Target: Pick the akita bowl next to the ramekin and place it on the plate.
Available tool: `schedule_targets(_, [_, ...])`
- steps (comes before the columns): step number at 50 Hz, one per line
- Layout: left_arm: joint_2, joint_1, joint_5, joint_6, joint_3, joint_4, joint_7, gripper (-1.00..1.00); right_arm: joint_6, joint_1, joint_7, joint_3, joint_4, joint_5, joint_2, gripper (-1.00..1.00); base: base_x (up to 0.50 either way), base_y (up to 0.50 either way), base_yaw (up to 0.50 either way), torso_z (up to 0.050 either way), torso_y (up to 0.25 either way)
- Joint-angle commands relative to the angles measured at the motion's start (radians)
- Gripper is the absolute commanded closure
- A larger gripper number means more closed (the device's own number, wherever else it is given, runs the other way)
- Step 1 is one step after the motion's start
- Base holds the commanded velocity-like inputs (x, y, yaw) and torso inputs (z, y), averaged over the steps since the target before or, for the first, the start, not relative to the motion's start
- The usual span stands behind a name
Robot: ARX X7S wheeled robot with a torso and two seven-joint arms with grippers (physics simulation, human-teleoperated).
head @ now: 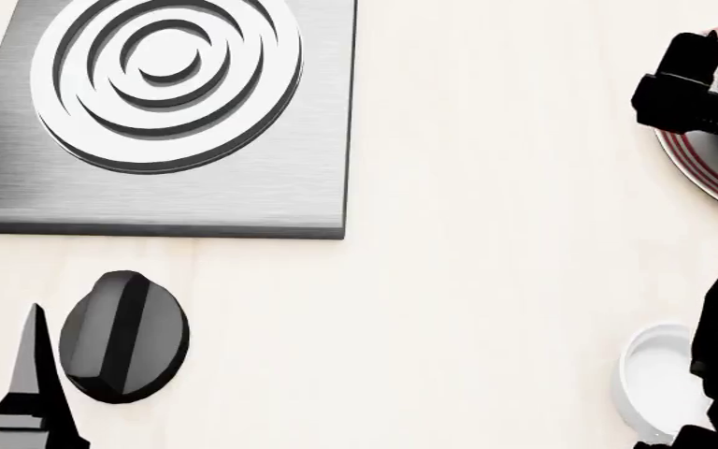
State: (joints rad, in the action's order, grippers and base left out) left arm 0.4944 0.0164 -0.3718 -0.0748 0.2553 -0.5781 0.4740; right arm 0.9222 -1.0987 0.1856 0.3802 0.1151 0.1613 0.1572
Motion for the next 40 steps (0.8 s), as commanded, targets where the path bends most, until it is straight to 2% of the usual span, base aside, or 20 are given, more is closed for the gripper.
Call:
schedule_targets(1, [-0.018,-0.003,0.018,0.002,-0.024,-0.002,-0.02,-1.0,-0.085,0.147,0.038,-0.013,-0.15,0.023,-0.043,-1.0,0.0,0.0,0.0,0.0,0.0])
schedule_targets(11, [-0.016,-0.001,0.019,0.001,-0.023,-0.002,-0.018,-1.0,-0.224,0.309,0.058,-0.045,-0.262,-0.007,-0.081,-1.0,0.0,0.0,0.0,0.0,0.0])
schedule_targets(13, [-0.017,-0.002,0.021,0.004,-0.02,0.001,-0.02,-1.0,-0.3,0.346,0.04,-0.059,-0.28,0.002,-0.083,-1.0,0.0,0.0,0.0,0.0,0.0])
schedule_targets(22, [-0.022,-0.01,0.014,0.016,-0.026,0.0,-0.013,-1.0,-0.522,0.495,0.023,-0.077,-0.248,-0.033,-0.104,-1.0,0.0,0.0,0.0,0.0,0.0])
schedule_targets(27, [-0.025,-0.011,0.011,0.019,-0.023,-0.001,-0.013,-1.0,-0.592,0.551,-0.01,-0.067,-0.263,-0.057,-0.12,-1.0,0.0,0.0,0.0,0.0,0.0])
schedule_targets(34, [-0.024,-0.01,0.0,0.015,-0.027,-0.01,-0.009,-1.0,-0.763,0.636,-0.06,-0.118,-0.272,-0.037,-0.12,-1.0,0.0,0.0,0.0,0.0,0.0])
schedule_targets(40, [-0.026,-0.009,-0.004,0.014,-0.026,-0.012,-0.007,-1.0,-0.837,0.69,-0.092,-0.169,-0.289,-0.013,-0.115,-1.0,0.0,0.0,0.0,0.0,0.0])
